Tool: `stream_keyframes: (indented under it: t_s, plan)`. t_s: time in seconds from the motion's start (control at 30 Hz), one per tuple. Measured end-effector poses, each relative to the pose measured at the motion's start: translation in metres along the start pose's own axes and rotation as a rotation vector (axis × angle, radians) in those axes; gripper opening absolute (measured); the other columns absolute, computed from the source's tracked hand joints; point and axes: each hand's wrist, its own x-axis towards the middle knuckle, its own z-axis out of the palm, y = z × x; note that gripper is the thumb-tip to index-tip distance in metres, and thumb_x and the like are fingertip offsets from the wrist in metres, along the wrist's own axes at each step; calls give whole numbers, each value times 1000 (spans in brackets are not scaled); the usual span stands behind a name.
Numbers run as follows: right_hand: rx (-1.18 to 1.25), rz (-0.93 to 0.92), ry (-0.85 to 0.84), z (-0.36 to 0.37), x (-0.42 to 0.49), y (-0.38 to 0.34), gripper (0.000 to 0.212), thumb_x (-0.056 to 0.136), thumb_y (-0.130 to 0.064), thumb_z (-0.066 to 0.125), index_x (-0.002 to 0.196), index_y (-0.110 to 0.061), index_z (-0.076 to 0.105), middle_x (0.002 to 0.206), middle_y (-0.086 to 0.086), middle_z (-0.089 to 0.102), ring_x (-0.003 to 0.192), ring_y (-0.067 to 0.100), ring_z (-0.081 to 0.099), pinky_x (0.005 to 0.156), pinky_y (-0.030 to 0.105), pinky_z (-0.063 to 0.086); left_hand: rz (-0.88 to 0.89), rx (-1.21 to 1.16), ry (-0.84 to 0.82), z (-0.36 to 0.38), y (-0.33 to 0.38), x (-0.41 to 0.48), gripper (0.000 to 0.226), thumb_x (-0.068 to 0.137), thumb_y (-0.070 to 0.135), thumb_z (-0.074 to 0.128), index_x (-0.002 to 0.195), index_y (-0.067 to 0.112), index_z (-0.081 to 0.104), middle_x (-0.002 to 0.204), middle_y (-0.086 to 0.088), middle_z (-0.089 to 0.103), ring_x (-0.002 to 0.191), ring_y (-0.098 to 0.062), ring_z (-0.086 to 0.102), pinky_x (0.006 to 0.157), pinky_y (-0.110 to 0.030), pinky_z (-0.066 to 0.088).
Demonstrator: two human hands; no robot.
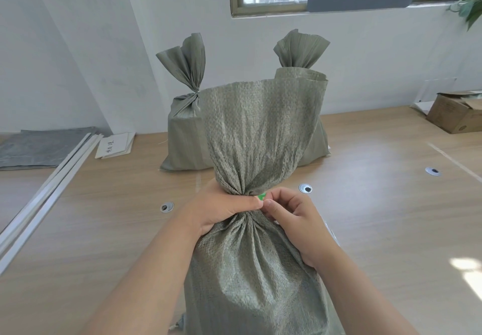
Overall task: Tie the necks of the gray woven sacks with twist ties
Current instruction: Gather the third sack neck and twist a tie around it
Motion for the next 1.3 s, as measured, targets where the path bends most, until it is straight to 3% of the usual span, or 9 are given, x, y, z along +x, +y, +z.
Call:
stream_keyframes:
  t_s: [0.23, 0.43, 0.67, 0.77, 0.87, 1.0, 1.1, 1.23, 1.3]
  plan:
    - [-57, 7, -36, 7, 0, -4, 18, 91, -21, 52, 82, -6, 51, 73, 7, 43, 70, 21, 34, 66, 39, 28, 5, -28, -32, -2, -1, 0, 28, 76, -5, 79, 103, 1, 74, 103, -14, 76, 104, -28, 70, 97, -44, 54]
    - [2, 12, 4, 4, -2, -3, 15, 94, -5, 57, 81, -10, 64, 71, -2, 57, 66, 9, 46, 63, 23, 38, 29, -12, -23, -2, -1, -1, 24, 75, -4, 80, 96, 5, 76, 97, -8, 78, 96, -21, 73, 88, -35, 58]
    - [-83, 79, 66, 3, -1, 0, 11, 82, -28, 65, 83, -19, 72, 83, 15, 73, 76, 16, 60, 74, 38, 48, 93, 31, -62, 0, -1, 1, 26, 75, -7, 78, 90, 14, 75, 84, 4, 78, 81, -4, 73, 68, -14, 54]
    - [-133, 96, 86, 4, 0, -1, 15, 80, -32, 61, 80, -20, 70, 69, 0, 66, 70, 11, 55, 69, 35, 45, 120, 37, -68, 0, -1, 2, 25, 75, -3, 80, 94, 13, 76, 89, 3, 79, 87, -6, 73, 74, -16, 55]
    - [-130, 58, 32, 6, 0, -3, 25, 84, -31, 57, 85, -7, 62, 70, 3, 53, 69, 16, 43, 67, 36, 35, 126, -12, -61, 0, -2, 3, 27, 75, 3, 82, 99, 12, 75, 97, 1, 78, 96, -10, 73, 81, -21, 56]
    - [-142, 21, -16, 6, -1, -3, 21, 95, -19, 53, 79, -5, 50, 66, 2, 37, 63, 16, 31, 60, 32, 26, 57, -62, -17, -4, -8, 9, 15, 69, 32, 82, 82, 25, 80, 95, 3, 78, 96, -12, 71, 91, -32, 54]
    - [-159, 20, -24, 8, -1, -2, 23, 96, -14, 53, 76, -5, 47, 63, -2, 35, 59, 11, 29, 57, 31, 23, 54, -33, -118, -10, -13, 12, 35, 71, 45, 83, 90, 18, 75, 95, 1, 73, 98, -14, 67, 93, -33, 49]
    - [-105, 41, 7, 11, 0, -3, 24, 93, -16, 56, 74, -3, 48, 69, 1, 41, 64, 8, 38, 64, 30, 29, 34, 22, -221, -12, -16, 15, 47, 64, 29, 90, 98, 5, 69, 96, -13, 64, 98, -25, 64, 100, -45, 50]
    - [-105, 49, 8, 11, 0, -4, 24, 89, -23, 57, 73, -7, 49, 70, 1, 43, 68, 13, 39, 67, 33, 30, 46, 66, -229, -11, -18, 17, 45, 64, 29, 91, 97, 6, 70, 92, -10, 61, 95, -25, 62, 102, -50, 48]
